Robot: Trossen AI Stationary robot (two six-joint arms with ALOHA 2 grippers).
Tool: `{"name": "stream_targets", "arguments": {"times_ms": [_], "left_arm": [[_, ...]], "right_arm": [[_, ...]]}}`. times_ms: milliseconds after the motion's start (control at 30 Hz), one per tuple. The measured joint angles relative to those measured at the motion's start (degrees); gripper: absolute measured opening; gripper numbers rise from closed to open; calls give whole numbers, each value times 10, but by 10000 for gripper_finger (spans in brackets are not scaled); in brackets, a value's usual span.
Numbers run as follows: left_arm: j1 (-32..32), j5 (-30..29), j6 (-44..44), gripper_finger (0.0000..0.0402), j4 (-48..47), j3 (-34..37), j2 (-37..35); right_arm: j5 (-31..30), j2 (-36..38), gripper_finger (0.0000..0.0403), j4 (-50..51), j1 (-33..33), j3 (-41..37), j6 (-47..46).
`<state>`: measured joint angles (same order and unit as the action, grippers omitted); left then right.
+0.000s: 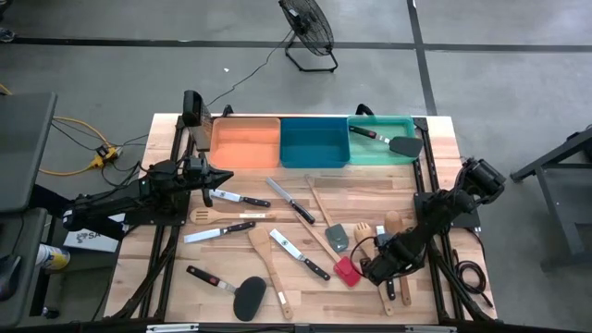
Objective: Pick & Place Kitchen Items
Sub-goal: Put the knife into the blue bin
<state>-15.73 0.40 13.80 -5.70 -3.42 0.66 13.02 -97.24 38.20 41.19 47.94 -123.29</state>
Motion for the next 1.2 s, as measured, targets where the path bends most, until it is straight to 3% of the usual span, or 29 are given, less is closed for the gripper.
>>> {"name": "stream_targets", "arguments": {"times_ms": [500, 633, 733, 867, 1200], "left_arm": [[0, 0, 0, 0, 0, 0, 0], [0, 0, 0, 0, 0, 0, 0], [0, 0, 0, 0, 0, 0, 0], [0, 0, 0, 0, 0, 0, 0], [0, 0, 0, 0, 0, 0, 0]], "right_arm": [[-103, 119, 56, 112, -16, -5, 47], [-179, 153, 56, 128, -50, -4, 101], [-229, 175, 56, 127, -92, -4, 178], [-251, 192, 56, 104, -172, -3, 320], [-214, 190, 56, -43, -398, -3, 694]]}}
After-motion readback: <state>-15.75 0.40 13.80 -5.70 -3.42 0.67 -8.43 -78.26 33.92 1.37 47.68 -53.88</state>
